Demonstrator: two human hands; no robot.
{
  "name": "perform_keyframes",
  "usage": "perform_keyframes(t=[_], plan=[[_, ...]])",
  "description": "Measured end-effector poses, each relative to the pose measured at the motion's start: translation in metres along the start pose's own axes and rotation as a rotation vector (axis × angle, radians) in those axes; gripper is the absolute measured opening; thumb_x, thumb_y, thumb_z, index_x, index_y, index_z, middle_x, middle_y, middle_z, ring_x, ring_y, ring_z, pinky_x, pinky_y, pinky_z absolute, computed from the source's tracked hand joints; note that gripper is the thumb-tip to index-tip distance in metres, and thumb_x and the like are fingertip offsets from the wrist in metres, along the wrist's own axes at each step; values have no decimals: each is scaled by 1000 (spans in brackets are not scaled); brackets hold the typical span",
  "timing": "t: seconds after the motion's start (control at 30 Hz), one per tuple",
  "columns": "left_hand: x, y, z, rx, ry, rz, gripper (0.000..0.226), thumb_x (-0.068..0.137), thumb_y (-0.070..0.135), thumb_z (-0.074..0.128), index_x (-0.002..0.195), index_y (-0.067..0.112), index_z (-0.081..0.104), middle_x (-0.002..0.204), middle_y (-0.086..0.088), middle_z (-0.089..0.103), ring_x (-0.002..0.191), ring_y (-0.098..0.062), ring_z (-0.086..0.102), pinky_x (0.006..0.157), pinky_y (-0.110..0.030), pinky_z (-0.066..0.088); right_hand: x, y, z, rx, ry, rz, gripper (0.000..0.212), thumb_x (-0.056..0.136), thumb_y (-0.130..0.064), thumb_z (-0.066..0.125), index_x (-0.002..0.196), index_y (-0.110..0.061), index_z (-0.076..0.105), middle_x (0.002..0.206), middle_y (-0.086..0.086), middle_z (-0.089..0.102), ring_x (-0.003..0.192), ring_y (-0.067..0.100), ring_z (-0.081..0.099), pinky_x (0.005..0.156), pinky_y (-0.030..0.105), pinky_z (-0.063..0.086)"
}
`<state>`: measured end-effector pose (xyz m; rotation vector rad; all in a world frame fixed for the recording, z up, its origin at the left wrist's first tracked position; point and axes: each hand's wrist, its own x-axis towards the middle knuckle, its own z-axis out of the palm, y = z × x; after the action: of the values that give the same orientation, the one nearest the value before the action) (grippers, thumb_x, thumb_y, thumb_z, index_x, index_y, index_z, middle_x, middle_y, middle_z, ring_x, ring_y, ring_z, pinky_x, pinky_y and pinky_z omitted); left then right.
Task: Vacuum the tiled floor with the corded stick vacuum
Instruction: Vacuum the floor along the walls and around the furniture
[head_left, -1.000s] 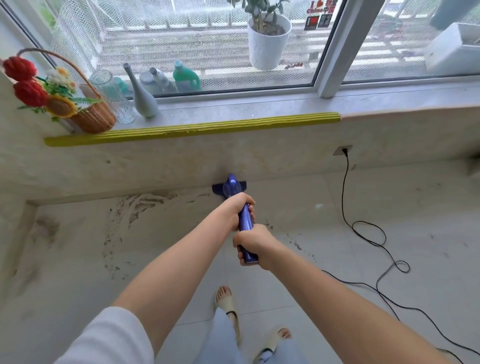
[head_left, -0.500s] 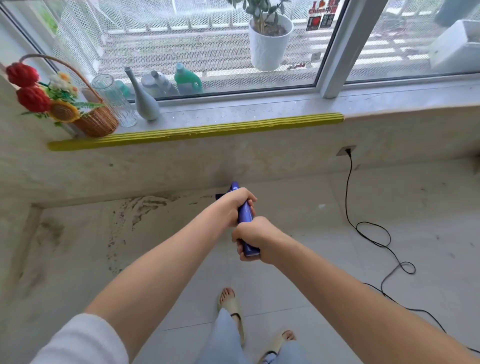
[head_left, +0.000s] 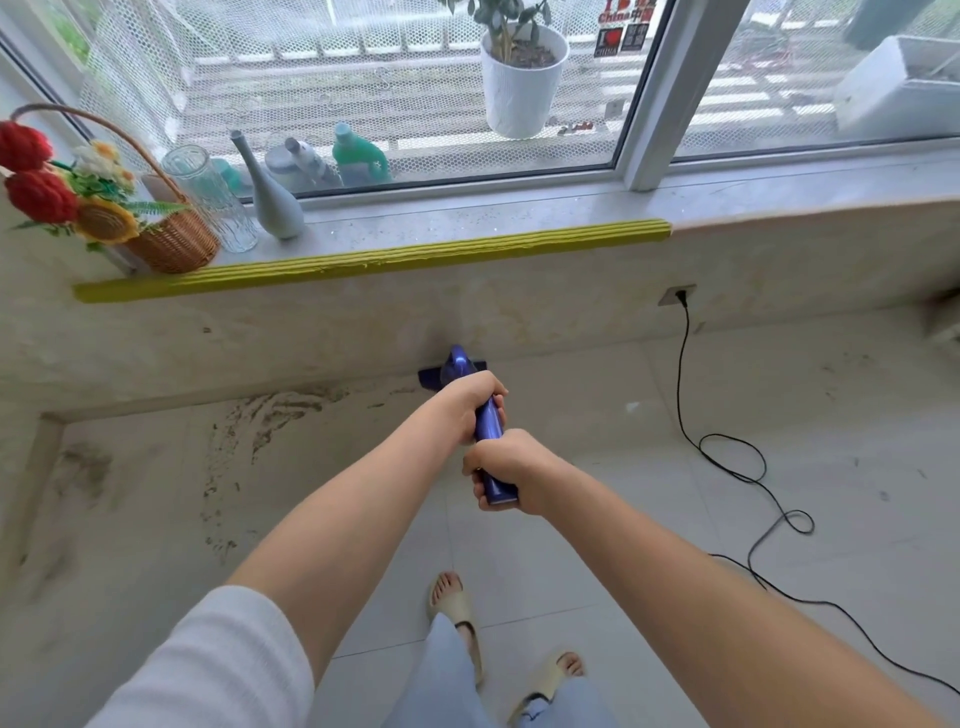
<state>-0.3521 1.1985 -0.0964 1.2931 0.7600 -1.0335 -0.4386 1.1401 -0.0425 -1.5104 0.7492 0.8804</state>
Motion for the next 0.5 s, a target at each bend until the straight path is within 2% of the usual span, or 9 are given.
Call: perform_keyframes(t=[0.17,0.33,0.5], plan=[[-1,-8,7,12,21,5,22,89,7,46,68,13,42,39,4,42,39,-9,37,45,-19,36,-4,7,-6,-15,-10,9,22,85,7,49,105,-1,48,62,9,49,50,15,48,44,25,45],[-1,-14,4,14,27,6,19,88,6,48,71,12,44,39,3,43,40,-9,38,44,-20,37,-4,13,-3,-13,-6,19,35,85,7,51,119,-1,47,65,9,50,51,14,49,43,24,46],[-1,-29,3,-30,35,20,19,88,6,46,71,13,42,38,4,41,33,-8,37,39,-16,35,-11,26,-1,-14,17,17,19,85,8,47,101,-3,47,63,8,46,48,14,44,43,22,43]])
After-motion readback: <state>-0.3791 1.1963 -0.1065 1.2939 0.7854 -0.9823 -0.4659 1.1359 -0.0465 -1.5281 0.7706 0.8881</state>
